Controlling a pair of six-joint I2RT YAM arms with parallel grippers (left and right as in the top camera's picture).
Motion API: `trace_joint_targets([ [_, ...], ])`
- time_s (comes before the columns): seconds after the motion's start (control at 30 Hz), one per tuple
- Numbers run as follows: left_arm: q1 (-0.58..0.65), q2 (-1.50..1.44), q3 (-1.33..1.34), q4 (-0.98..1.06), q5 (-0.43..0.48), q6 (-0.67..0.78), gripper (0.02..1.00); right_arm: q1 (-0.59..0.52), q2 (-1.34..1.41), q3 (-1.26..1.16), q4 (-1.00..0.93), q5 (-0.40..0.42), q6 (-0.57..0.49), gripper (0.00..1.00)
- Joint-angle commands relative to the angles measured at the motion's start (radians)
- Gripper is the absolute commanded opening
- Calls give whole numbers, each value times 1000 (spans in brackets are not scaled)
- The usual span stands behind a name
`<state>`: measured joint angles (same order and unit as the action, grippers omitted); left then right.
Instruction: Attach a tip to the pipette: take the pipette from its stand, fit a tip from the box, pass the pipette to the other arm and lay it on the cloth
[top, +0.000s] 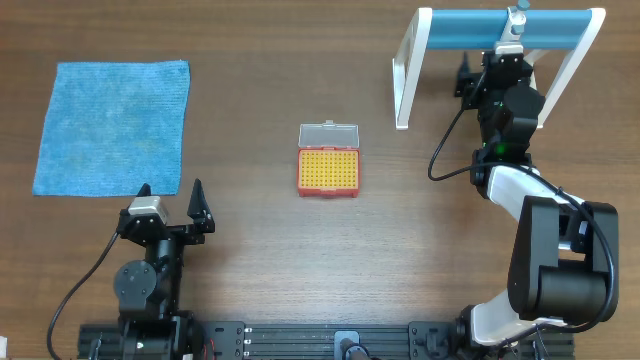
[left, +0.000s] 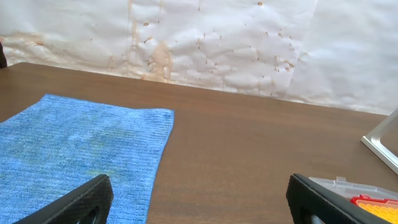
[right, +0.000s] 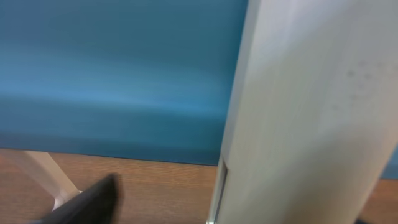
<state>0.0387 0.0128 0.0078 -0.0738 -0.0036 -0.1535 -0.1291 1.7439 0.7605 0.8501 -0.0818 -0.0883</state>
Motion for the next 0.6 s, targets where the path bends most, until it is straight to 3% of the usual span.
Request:
trace_joint_targets([
  [0.03,0,-6,-2,-5,-4,10,904,-6,14,17,20,-9,-3,75],
  [0.33,0,-6,-2,-5,-4,10,906,-6,-6,16,32,-10,6,75],
  [0.47,0,-6,-2,-5,-4,10,906,-6,-65,-12,32,-64,63,75],
  [0.6,0,-6,-2,-5,-4,10,904,2,-150,-99,112,-69,95,73],
])
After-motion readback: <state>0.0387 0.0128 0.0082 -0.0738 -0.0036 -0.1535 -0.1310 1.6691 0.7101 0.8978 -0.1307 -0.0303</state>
